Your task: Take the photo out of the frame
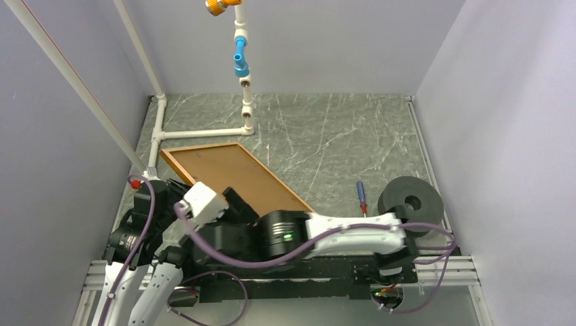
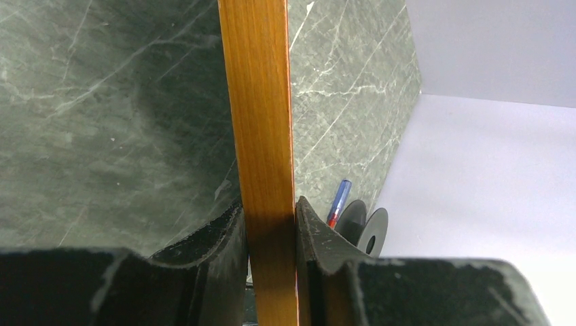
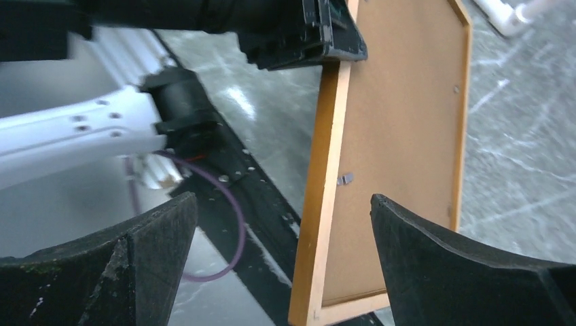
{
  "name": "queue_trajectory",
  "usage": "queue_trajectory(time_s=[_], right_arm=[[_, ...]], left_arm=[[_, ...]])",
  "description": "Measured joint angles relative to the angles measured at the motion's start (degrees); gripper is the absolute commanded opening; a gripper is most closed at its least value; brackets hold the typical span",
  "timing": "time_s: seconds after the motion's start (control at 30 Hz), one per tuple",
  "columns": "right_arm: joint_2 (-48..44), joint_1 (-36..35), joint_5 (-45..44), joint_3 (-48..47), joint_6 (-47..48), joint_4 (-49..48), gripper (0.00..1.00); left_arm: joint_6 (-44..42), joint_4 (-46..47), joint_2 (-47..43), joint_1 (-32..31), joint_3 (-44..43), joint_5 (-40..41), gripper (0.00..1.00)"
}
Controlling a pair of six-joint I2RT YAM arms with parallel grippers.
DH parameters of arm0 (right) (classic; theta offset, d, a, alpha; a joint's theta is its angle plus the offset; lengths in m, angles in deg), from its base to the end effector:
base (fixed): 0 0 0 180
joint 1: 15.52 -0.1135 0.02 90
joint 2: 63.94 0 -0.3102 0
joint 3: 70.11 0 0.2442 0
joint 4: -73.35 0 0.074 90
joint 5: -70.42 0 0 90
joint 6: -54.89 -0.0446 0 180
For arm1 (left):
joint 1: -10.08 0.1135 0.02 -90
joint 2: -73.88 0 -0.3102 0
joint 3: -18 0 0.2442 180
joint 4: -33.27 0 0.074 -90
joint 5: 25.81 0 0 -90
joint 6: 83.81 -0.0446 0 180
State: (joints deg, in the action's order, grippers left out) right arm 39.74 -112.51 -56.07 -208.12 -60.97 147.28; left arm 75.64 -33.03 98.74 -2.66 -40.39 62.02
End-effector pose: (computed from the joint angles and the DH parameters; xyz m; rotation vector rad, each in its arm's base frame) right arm -0.0199 0.3801 0.4826 -0.9711 1.9269 0.5449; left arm 0.0404 -0.0109 0.3146 -1.0591 2.0119 -0.8478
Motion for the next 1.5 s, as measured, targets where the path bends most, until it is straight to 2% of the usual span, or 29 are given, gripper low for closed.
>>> queue_trajectory(time_s=[0.13,0.27,0.37,0.57,0.63,0.87,0.9,0.93,1.03,1.13,1.23,1.3,1.5], right_arm=[[12.87,0.37,-4.39,-9.49,-1.90,10.25,0.91],[21.70,1.14,-6.51,-10.84,-3.23,17.70,0.81],[23.74,2.21,-8.20,-10.82,-4.11,20.70,0.77],[23.82,4.13,-11.58,-10.78,-4.13,23.21,0.61],[23.85,4.39,-12.74,-10.78,-4.13,23.78,0.51],[24.15,3.69,-14.49,-9.81,-4.39,23.21,0.05],[24.15,3.58,-15.15,-9.31,-4.57,23.23,0.00],[24.15,3.56,-15.26,-9.16,-4.39,23.19,0.00],[24.06,3.56,-15.69,-8.50,-4.17,22.91,0.00],[23.17,3.56,-16.06,-6.29,-4.02,22.32,0.00],[21.09,3.85,-15.96,-2.89,-3.65,22.23,0.00],[19.10,4.46,-15.52,-0.04,-3.45,22.43,0.00],[10.64,5.99,-12.72,8.13,-2.58,22.71,0.00]], left_arm=[[0.02,0.00,-0.02,0.00,0.00,-0.07,0.00],[0.04,0.00,-0.31,0.00,0.00,-0.26,0.00],[0.07,-0.09,-0.63,0.02,0.00,-0.48,0.00],[0.04,-0.07,-0.76,0.00,0.00,-1.01,0.00],[0.04,-0.07,-0.76,0.00,0.00,-1.03,0.00],[0.24,0.83,-0.76,-0.04,0.04,-2.19,0.00],[0.26,0.85,-0.76,-0.04,0.13,-2.23,0.00],[0.26,0.92,-0.76,-0.04,0.17,-2.27,0.01],[0.20,1.46,-0.76,-0.04,0.59,-2.51,0.18],[-0.04,1.84,-0.76,-0.04,0.98,-3.28,0.51],[-2.64,4.61,-1.40,-0.11,0.96,-5.38,0.77],[-4.96,6.67,-2.80,-0.11,0.61,-6.19,0.92],[-11.98,8.02,-4.83,-0.20,-7.19,-3.74,0.95]])
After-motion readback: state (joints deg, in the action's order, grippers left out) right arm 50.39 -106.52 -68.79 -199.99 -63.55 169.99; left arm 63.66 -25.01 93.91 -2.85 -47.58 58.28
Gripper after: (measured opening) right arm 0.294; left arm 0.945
